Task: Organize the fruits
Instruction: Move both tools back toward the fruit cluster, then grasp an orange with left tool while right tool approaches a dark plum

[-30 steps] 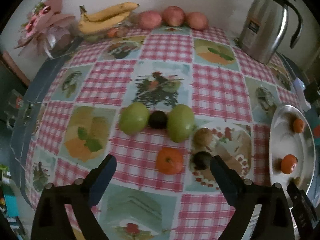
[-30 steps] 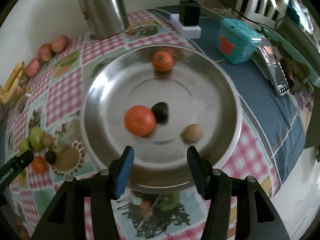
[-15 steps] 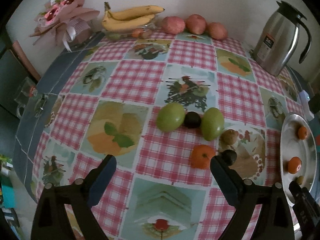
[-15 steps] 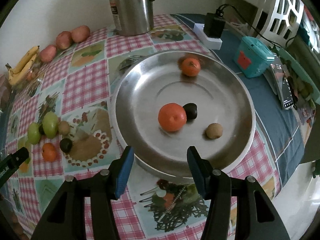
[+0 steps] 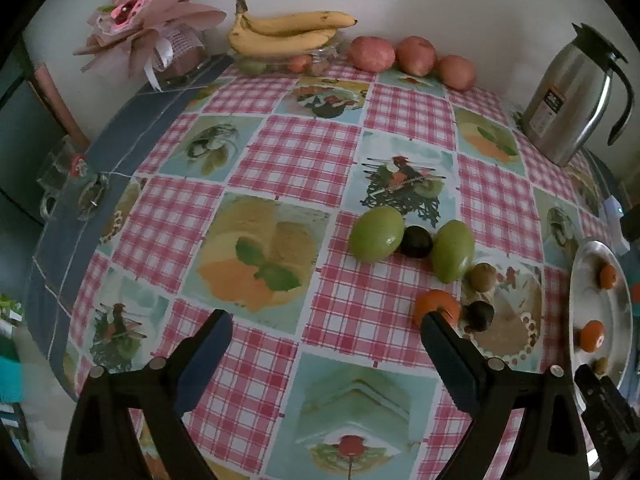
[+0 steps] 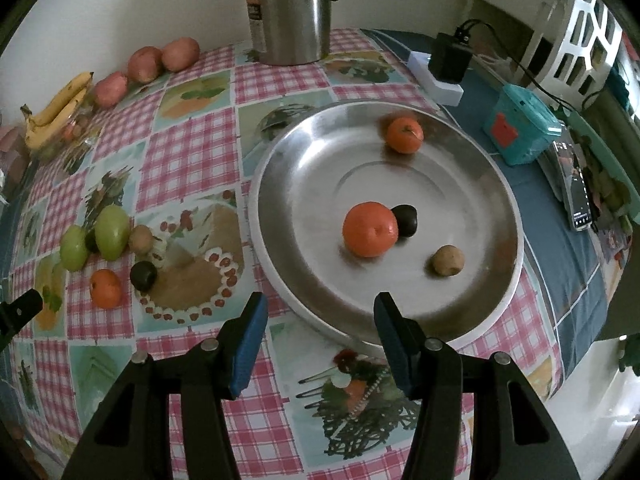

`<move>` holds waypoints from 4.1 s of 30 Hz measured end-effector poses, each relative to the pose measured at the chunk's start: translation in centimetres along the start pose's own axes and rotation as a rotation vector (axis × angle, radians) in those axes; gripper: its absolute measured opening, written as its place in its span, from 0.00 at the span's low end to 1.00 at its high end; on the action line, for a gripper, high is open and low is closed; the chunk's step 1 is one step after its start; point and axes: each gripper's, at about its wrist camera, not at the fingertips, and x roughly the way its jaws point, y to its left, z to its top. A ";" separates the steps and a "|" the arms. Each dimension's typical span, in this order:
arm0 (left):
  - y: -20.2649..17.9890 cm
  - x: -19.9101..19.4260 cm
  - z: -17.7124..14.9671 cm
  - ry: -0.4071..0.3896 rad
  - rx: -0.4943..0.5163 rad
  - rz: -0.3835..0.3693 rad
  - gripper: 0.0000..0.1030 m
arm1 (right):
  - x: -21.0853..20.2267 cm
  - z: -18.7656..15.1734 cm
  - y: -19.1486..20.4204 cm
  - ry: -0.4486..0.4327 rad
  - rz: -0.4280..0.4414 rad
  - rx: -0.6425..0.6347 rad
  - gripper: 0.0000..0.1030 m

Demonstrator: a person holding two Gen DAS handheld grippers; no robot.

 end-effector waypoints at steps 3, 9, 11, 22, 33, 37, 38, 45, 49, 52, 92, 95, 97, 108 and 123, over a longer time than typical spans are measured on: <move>-0.4 0.0 0.0 -0.001 0.013 0.000 0.95 | 0.1 -0.1 0.1 0.003 -0.001 -0.004 0.55; -0.6 0.0 0.0 -0.002 0.018 0.005 1.00 | 0.2 -0.1 0.2 0.012 0.003 -0.010 0.55; -0.5 0.1 0.0 0.000 0.018 0.007 1.00 | 0.3 0.0 0.3 0.014 0.005 -0.013 0.55; -0.9 0.2 0.0 -0.004 0.045 0.006 1.00 | 0.0 0.1 0.6 -0.022 0.022 -0.038 0.84; -1.4 0.1 0.0 -0.034 0.073 0.013 1.00 | -0.4 0.2 1.0 -0.062 0.062 -0.055 0.98; -1.4 0.4 0.2 -0.024 0.075 0.012 1.00 | -0.4 0.4 1.0 -0.067 0.074 -0.052 0.98; -1.4 0.5 0.3 -0.022 0.074 0.012 1.00 | -0.5 0.4 1.1 -0.071 0.078 -0.050 0.98; -1.0 0.7 1.1 -0.021 0.063 0.005 1.00 | -0.8 0.8 2.3 -0.058 0.083 -0.082 0.98; -0.6 0.9 2.1 -0.025 0.046 0.008 1.00 | -1.4 1.6 3.4 -0.053 0.091 -0.095 0.98; -0.2 1.1 2.7 -0.022 0.029 0.012 1.00 | -1.9 2.3 4.4 -0.051 0.099 -0.109 0.98; -1.3 5.6 3.9 0.186 -0.024 -0.159 1.00 | 4.8 3.4 10.1 0.161 0.097 -0.193 0.98; -1.5 5.9 3.7 0.201 -0.032 -0.168 0.99 | 4.7 3.5 9.4 0.154 0.090 -0.181 0.98; -1.7 6.1 3.5 0.217 -0.042 -0.196 0.98 | 4.6 3.5 9.1 0.155 0.089 -0.175 0.98; -3.3 7.3 2.2 0.278 -0.029 -0.229 0.79 | 4.4 3.3 9.3 0.162 0.096 -0.190 0.98; -4.5 7.5 1.8 0.299 -0.047 -0.357 0.36 | 4.3 3.5 9.1 0.165 0.101 -0.182 0.98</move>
